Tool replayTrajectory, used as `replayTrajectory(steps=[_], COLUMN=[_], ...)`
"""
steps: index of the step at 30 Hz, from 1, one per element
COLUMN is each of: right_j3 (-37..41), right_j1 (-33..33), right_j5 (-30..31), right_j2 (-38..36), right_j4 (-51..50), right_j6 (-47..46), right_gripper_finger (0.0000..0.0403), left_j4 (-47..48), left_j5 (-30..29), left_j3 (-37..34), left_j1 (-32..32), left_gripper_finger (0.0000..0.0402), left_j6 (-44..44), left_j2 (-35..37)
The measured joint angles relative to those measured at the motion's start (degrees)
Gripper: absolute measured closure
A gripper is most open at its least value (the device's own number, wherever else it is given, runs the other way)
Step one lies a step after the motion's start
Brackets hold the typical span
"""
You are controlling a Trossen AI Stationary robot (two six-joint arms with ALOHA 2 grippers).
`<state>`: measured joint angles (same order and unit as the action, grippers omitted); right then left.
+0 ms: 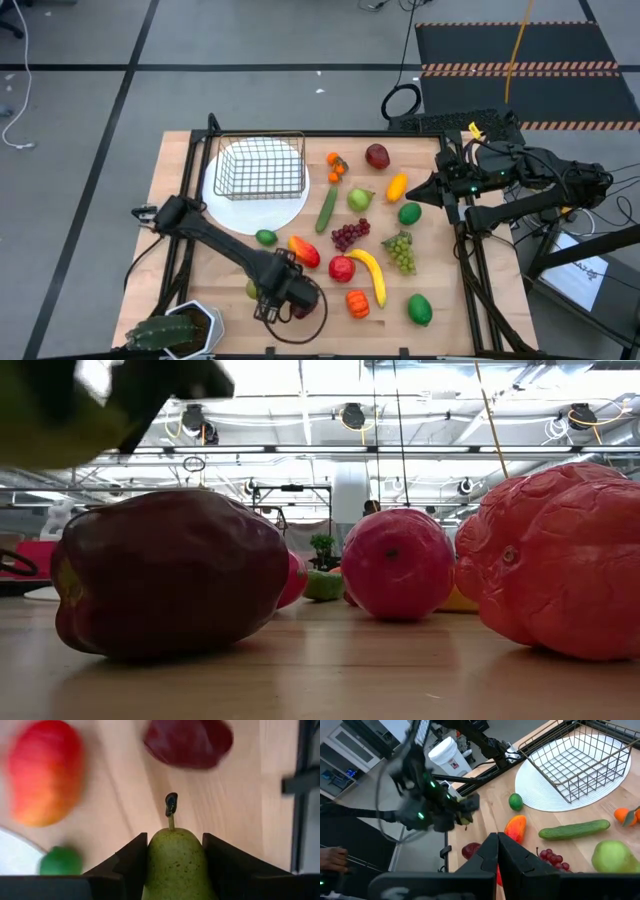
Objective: Build produce basket
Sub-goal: Put the bottom pear into the wired basket
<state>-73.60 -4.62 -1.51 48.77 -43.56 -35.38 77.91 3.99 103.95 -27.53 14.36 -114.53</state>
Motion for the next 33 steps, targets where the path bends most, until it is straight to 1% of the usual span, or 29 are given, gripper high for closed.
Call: replayTrajectory(steps=[2,6,11,16,19,23,26,29,33], right_j3=[0.0,0.0,0.0,0.0,0.0,0.0,0.0,0.0,0.0], right_j1=[0.01,0.0,0.0,0.01,0.0,0.0,0.0,0.0,0.0], right_j5=[0.22,1.63,1.67,1.67,1.67,1.58,1.5,1.48,1.46], right_j2=[0.0,0.04,0.09,0.09,0.09,0.09,0.11,0.11,0.11], right_j4=[0.03,0.03,0.17,0.21,0.21,0.23,0.23,0.43,0.47], right_j6=[0.02,0.02,0.02,0.03,0.07,0.17,0.2,0.19,0.07], right_gripper_finger=[0.0403,0.0403,0.0403,0.0403,0.0403,0.0403,0.0403,0.0403,0.0403], left_j4=[0.13,0.1,-0.58,-2.86,-4.88,-6.1,-6.47,-8.61,-14.29], left_j5=[-1.13,-5.42,-12.22,-19.54,-24.33,-32.54,-36.71,-39.1,-40.09], left_j3=[1.75,3.75,4.43,4.47,4.47,4.47,4.47,4.47,4.47], left_j1=[1.0,3.24,6.06,8.12,8.98,9.59,10.43,11.29,12.45], left_gripper_finger=[0.0226,0.0231,0.0223,0.0227,0.0229,0.0223,0.0223,0.0228,0.0227], left_j6=[2.39,6.93,11.47,15.19,15.95,15.94,15.77,15.19,13.56], left_j2=[2.05,7.49,15.34,23.02,27.05,31.61,34.36,36.88,39.37])
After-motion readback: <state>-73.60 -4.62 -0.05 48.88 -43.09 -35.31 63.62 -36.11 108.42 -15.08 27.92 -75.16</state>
